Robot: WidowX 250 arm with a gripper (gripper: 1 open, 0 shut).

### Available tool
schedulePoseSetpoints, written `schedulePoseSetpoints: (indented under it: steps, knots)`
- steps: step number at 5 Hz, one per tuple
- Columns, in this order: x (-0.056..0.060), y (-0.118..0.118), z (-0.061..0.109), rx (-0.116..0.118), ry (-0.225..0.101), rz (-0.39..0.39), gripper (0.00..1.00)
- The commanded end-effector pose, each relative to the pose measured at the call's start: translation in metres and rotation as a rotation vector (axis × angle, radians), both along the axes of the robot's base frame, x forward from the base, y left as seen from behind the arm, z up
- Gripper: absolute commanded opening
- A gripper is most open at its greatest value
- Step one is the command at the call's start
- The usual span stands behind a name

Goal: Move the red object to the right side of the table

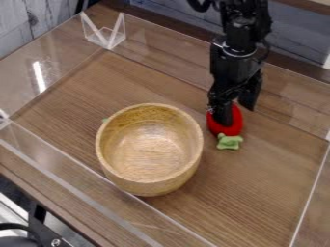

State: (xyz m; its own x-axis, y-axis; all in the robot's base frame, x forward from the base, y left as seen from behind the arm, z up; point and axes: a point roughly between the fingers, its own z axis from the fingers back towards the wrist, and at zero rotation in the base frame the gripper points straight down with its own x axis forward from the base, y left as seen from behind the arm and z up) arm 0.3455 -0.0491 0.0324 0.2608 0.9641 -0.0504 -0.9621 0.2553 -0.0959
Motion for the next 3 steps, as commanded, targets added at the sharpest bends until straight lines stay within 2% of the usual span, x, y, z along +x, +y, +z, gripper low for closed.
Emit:
schedulePoseSetpoints:
  steps: [1, 2, 3]
  knots:
    - [0.009, -0.010, 0.015, -0.008, -0.027, -0.046, 1.00]
    - [0.009, -0.018, 0.022, -0.013, -0.014, -0.089, 1.00]
    - [-0.001, -0.021, 0.021, -0.012, -0.005, -0.041, 1.00]
